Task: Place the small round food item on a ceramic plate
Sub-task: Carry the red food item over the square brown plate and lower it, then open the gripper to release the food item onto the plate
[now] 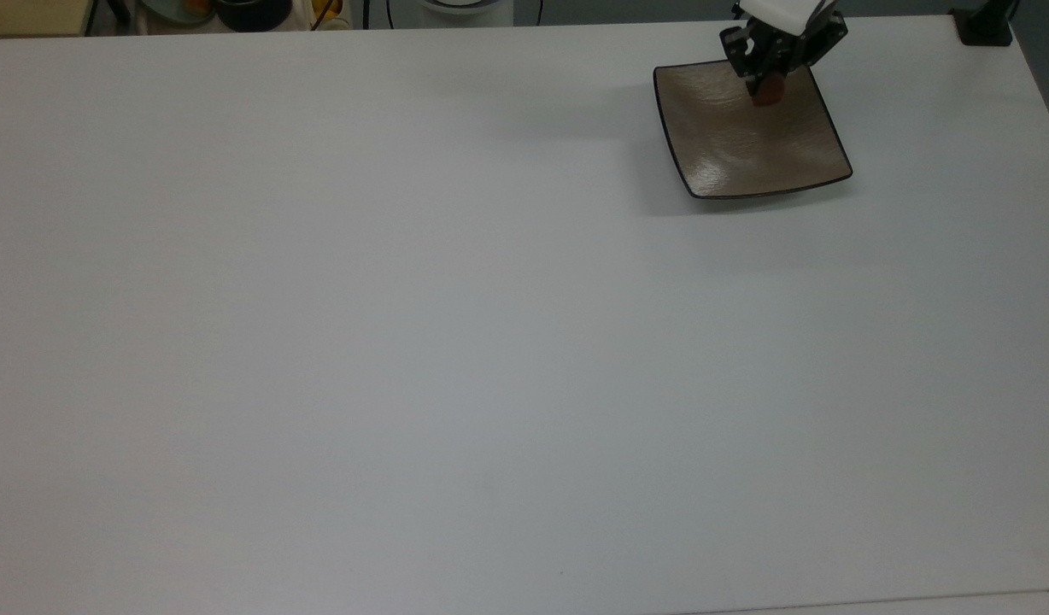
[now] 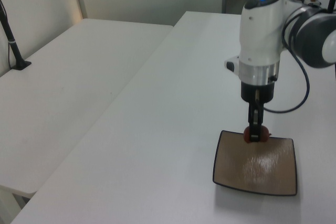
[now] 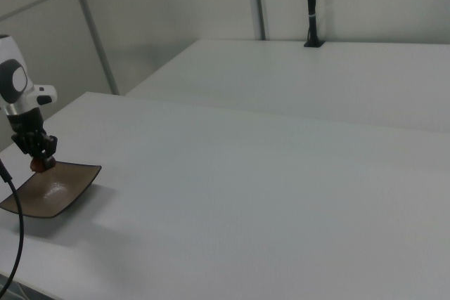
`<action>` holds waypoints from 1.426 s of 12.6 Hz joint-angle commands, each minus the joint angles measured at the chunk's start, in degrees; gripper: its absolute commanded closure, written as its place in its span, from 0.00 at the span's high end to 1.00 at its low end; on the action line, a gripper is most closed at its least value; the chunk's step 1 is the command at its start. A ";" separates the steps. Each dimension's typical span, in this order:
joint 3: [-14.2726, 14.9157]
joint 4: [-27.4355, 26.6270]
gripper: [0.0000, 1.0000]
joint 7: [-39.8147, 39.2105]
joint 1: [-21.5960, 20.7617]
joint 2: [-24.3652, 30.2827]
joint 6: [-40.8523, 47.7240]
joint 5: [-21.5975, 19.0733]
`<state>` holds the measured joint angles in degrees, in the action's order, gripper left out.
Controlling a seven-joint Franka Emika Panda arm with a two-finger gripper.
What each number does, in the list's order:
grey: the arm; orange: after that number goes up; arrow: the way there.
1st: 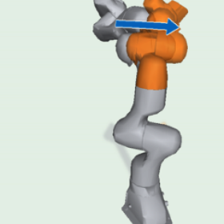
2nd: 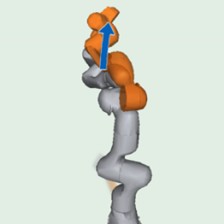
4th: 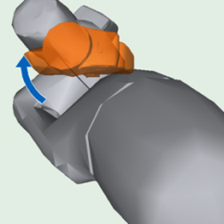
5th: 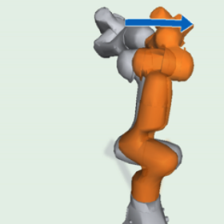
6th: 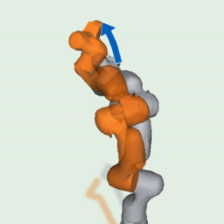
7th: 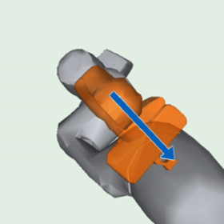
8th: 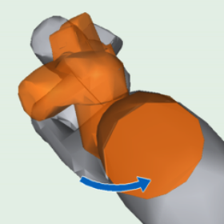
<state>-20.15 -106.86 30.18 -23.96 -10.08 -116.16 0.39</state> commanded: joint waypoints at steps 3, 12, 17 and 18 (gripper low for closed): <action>0.29 -7.29 0.24 9.54 -2.94 -1.96 -10.03 6.89; 0.29 -9.24 0.86 9.90 -2.41 -5.56 -16.21 12.80; 0.29 -6.09 1.00 9.90 -2.24 -4.25 -11.66 12.71; 0.29 -4.16 1.00 9.73 -1.36 -3.03 -8.76 12.19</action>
<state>-20.05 -114.24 38.78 -26.24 -15.64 -130.63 11.94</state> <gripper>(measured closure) 0.004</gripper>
